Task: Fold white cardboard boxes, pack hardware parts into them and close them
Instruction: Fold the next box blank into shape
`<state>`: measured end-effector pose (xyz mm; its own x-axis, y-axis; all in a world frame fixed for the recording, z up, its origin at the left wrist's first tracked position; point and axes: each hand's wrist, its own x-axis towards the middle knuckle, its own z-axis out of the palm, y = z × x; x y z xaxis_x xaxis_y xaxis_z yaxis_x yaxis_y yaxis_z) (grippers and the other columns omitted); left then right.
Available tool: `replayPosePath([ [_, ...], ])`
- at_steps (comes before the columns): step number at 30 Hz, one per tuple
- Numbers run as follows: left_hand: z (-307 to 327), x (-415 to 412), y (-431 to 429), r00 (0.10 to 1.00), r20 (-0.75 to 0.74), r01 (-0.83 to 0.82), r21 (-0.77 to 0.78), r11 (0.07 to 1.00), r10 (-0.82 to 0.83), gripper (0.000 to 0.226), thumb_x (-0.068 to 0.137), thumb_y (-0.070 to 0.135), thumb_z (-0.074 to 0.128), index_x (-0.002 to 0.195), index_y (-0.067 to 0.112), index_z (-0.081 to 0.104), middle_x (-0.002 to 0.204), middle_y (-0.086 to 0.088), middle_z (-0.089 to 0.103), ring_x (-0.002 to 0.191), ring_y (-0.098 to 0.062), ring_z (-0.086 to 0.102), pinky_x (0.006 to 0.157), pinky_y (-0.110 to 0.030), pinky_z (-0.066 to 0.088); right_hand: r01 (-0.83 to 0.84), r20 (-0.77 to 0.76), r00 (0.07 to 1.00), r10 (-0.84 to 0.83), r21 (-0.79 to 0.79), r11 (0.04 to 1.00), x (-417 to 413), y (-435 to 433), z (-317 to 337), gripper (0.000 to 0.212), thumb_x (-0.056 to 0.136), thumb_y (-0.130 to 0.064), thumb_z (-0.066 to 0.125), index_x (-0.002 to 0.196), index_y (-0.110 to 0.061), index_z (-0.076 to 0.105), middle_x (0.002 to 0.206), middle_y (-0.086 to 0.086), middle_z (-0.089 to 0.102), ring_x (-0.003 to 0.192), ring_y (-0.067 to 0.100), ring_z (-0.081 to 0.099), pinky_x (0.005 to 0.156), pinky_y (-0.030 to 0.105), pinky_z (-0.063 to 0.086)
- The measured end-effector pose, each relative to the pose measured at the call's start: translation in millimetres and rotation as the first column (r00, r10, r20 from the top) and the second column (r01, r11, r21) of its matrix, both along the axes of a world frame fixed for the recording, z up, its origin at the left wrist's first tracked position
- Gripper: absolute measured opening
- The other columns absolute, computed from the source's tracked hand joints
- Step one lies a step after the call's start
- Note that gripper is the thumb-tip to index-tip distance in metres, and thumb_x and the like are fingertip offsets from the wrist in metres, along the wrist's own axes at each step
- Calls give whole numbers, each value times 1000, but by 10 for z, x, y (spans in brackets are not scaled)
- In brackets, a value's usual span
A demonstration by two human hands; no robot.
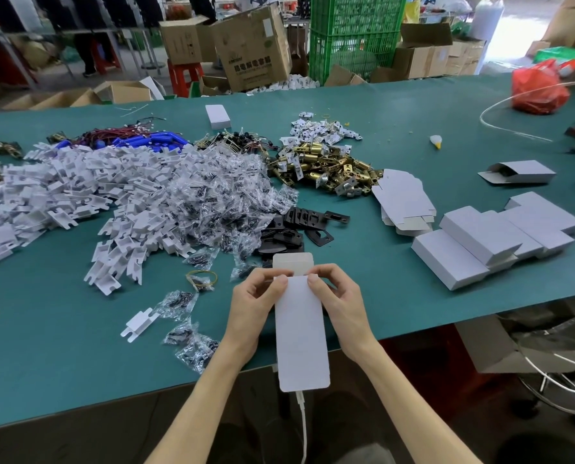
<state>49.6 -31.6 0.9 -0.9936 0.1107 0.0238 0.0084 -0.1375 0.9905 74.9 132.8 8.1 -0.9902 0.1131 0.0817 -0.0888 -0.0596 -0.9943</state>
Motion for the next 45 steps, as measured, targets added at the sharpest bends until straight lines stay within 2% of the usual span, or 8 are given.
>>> replayPosePath([
  [4, 20, 3, 2, 1000, -2, 14, 27, 1000, -14, 21, 93, 25, 72, 113, 22, 77, 115, -3, 75, 97, -18, 66, 84, -36, 56, -16, 3, 1000, 16, -25, 1000, 7, 0, 16, 15, 93, -34, 66, 102, -22, 66, 103, -1, 68, 86, 16, 67, 72, 33, 55],
  [8, 50, 15, 12, 1000, -9, 22, 51, 998, -21, 24, 96, 18, 72, 120, 23, 76, 119, -3, 73, 96, -14, 66, 83, -33, 57, -19, -18, 1000, 17, -70, 997, 12, 8, 29, 22, 100, -21, 65, 121, -24, 66, 112, 3, 67, 89, 17, 69, 72, 33, 59],
  [13, 67, 17, 23, 999, -30, 44, 49, 998, -43, 18, 100, 12, 66, 107, 16, 82, 116, -10, 69, 99, -13, 70, 80, -23, 55, -10, 8, 1000, 10, -47, 999, 19, 9, 18, 12, 98, -27, 64, 105, -21, 72, 110, 4, 71, 95, 25, 69, 76, 39, 58],
  [25, 37, -1, 2, 995, -59, 81, 39, 996, -79, 20, 101, 14, 64, 114, 11, 79, 127, -2, 72, 112, -21, 68, 86, -27, 56, 18, -13, 1000, -19, -26, 1000, -12, 1, -4, 23, 91, -35, 67, 105, -20, 77, 120, -6, 66, 106, 11, 66, 80, 24, 55],
  [35, 17, 4, 1, 995, -97, 37, 59, 998, -31, 28, 95, 17, 72, 122, 24, 70, 110, 0, 75, 96, -14, 68, 81, -27, 56, -22, -32, 999, 18, -129, 991, 15, -2, 42, 39, 94, -26, 70, 130, -29, 55, 116, 1, 70, 92, 20, 71, 75, 30, 59],
  [40, 37, 7, 34, 998, -57, 9, 131, 991, -2, 37, 98, 19, 70, 134, 28, 62, 104, -13, 74, 93, -24, 69, 82, -38, 56, -20, 0, 1000, 20, -50, 999, 11, 20, 16, 21, 98, -18, 66, 120, -15, 64, 113, 1, 70, 97, 21, 71, 79, 35, 59],
  [42, 46, 12, 42, 999, -48, -5, 86, 996, 9, 25, 100, 29, 64, 123, 21, 72, 105, -13, 76, 91, -21, 69, 83, -40, 53, -21, 4, 1000, 21, -42, 999, 6, 25, 14, 19, 98, -13, 67, 117, -12, 66, 109, 1, 72, 92, 16, 71, 77, 30, 59],
  [45, 30, 10, 63, 999, -25, -45, 41, 998, 46, 32, 102, 37, 59, 100, 11, 78, 91, -12, 74, 80, -21, 61, 75, -39, 46, -33, -6, 999, 33, 5, 999, -6, 18, 17, 18, 96, -10, 68, 114, -10, 68, 104, 0, 74, 90, 12, 70, 75, 24, 56],
])
